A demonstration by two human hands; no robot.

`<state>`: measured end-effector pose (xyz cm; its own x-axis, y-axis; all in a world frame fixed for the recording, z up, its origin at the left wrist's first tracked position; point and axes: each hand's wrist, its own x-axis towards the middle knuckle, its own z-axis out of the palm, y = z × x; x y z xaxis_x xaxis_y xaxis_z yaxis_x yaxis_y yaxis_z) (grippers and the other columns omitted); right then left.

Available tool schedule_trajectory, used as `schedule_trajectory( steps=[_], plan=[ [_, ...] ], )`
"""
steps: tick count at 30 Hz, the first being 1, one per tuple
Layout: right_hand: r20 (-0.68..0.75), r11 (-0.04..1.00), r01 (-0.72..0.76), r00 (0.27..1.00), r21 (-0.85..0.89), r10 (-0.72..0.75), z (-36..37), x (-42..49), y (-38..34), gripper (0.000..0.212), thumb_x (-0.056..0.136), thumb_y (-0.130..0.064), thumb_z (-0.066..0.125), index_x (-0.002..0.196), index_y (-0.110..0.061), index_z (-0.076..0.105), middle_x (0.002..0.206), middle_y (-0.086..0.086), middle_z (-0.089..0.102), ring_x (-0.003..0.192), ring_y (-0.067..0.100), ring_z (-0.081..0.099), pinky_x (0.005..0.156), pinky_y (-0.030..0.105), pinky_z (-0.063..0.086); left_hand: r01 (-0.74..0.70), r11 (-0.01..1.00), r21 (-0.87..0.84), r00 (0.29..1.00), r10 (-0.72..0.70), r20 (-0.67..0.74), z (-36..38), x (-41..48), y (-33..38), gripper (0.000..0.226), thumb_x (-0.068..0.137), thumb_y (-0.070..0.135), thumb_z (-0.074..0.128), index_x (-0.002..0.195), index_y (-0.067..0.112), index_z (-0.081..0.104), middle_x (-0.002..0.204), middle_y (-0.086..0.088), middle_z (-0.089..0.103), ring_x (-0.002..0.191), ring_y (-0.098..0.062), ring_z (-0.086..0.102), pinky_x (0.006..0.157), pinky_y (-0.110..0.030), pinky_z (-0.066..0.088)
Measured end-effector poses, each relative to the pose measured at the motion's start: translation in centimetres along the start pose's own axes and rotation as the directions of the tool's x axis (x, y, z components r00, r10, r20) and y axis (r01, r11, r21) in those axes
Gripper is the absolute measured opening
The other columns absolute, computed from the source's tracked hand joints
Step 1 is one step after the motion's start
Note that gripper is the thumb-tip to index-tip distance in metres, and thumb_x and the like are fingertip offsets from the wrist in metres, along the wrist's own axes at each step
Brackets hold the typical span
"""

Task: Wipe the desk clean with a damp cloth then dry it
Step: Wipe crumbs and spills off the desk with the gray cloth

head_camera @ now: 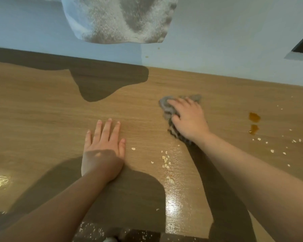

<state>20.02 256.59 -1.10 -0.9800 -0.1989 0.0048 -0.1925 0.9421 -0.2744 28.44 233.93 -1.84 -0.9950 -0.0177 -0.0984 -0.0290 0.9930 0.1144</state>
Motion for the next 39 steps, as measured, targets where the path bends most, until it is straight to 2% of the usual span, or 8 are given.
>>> schedule_trajectory(
  steps=[3, 5, 9, 15, 22, 27, 34, 39],
  plan=[
    [0.135, 0.91, 0.41, 0.9, 0.07, -0.416, -0.2, -6.4, -1.3, 0.05, 0.087, -0.031, 0.035, 0.137, -0.033, 0.043, 0.147, -0.006, 0.037, 0.14, 0.018, 0.019, 0.113, 0.034, -0.001, -0.042, 0.999, -0.019, 0.998, 0.042, -0.047, 0.1, 0.2, -0.6, 0.059, 0.095, 0.044, 0.012, 0.148, 0.02, 0.018, 0.156, -0.004, 0.016, 0.144, -0.023, 0.009, 0.116, -0.042, 0.01],
    [0.19, 0.86, 0.505, 0.84, 0.071, -0.508, -0.6, -7.4, -0.1, 0.05, 0.085, -0.032, 0.034, 0.135, -0.035, 0.045, 0.144, -0.009, 0.041, 0.139, 0.015, 0.022, 0.112, 0.035, 0.005, -0.086, 0.996, -0.013, 0.996, 0.085, -0.041, 0.3, 0.5, -1.1, 0.066, 0.089, 0.048, 0.013, 0.143, 0.016, 0.033, 0.149, -0.008, 0.032, 0.14, -0.026, 0.024, 0.112, -0.044, 0.019],
    [-0.012, 0.997, 0.014, 1.0, -0.072, -0.015, -1.2, 0.0, 2.1, 0.049, 0.091, -0.031, 0.033, 0.14, -0.035, 0.036, 0.148, -0.006, 0.036, 0.139, 0.019, 0.022, 0.115, 0.041, 0.008, -0.152, 0.988, 0.023, 0.988, 0.152, -0.01, -0.1, 0.9, -1.6, 0.076, 0.082, 0.053, -0.004, 0.148, 0.02, 0.015, 0.155, -0.006, 0.016, 0.144, -0.022, 0.006, 0.114, -0.038, 0.005],
    [-0.125, 0.933, -0.359, 0.927, -0.02, 0.354, -0.1, 9.5, 1.9, 0.049, 0.093, -0.032, 0.031, 0.142, -0.031, 0.03, 0.148, 0.003, 0.031, 0.135, 0.03, 0.024, 0.11, 0.048, 0.016, -0.186, 0.983, -0.007, 0.982, 0.186, -0.038, -0.1, 1.0, -1.8, 0.072, 0.085, 0.054, -0.001, 0.149, 0.022, 0.009, 0.156, -0.003, 0.011, 0.144, -0.019, -0.002, 0.114, -0.033, -0.007],
    [-0.048, 0.995, 0.071, 0.996, -0.075, -0.075, 0.1, 1.3, -1.2, 0.044, 0.094, -0.03, 0.038, 0.138, -0.036, 0.038, 0.145, -0.006, 0.034, 0.135, 0.02, 0.024, 0.11, 0.04, 0.015, -0.209, 0.976, -0.053, 0.977, 0.207, -0.044, -0.1, 0.9, -2.1, 0.069, 0.087, 0.054, 0.005, 0.148, 0.021, 0.014, 0.156, -0.001, 0.014, 0.143, -0.016, -0.002, 0.112, -0.03, -0.011],
    [-0.102, 0.994, -0.098, 0.99, -0.049, 0.093, 0.0, 7.7, -2.4, 0.042, 0.094, -0.031, 0.04, 0.136, -0.032, 0.04, 0.144, 0.008, 0.03, 0.132, 0.03, 0.025, 0.11, 0.046, 0.018, -0.233, 0.972, 0.016, 0.972, 0.233, -0.023, -0.1, 1.2, -2.2, 0.06, 0.095, 0.049, 0.016, 0.144, 0.016, 0.029, 0.148, -0.007, 0.033, 0.141, -0.025, 0.019, 0.111, -0.037, 0.007],
    [-0.043, 0.989, -0.116, 0.993, -0.093, 0.112, 1.0, 16.6, -4.7, 0.039, 0.095, -0.034, 0.035, 0.134, -0.034, 0.041, 0.141, 0.004, 0.031, 0.13, 0.031, 0.024, 0.104, 0.058, 0.018, -0.201, 0.979, -0.032, 0.98, 0.2, -0.015, -0.3, 1.2, -2.0, 0.069, 0.085, 0.056, -0.005, 0.148, 0.026, -0.001, 0.157, 0.003, 0.0, 0.141, -0.014, -0.017, 0.113, -0.033, -0.011],
    [0.041, 0.975, 0.219, 0.975, -0.024, -0.218, 0.6, 9.6, -3.5, 0.042, 0.094, -0.026, 0.037, 0.133, -0.038, 0.044, 0.141, -0.003, 0.038, 0.132, 0.024, 0.025, 0.107, 0.046, 0.018, -0.205, 0.978, -0.023, 0.979, 0.205, -0.007, -0.5, 1.1, -2.0, 0.072, 0.083, 0.055, -0.005, 0.149, 0.025, 0.002, 0.157, 0.004, -0.001, 0.142, -0.014, -0.015, 0.113, -0.033, -0.01]
  ],
)
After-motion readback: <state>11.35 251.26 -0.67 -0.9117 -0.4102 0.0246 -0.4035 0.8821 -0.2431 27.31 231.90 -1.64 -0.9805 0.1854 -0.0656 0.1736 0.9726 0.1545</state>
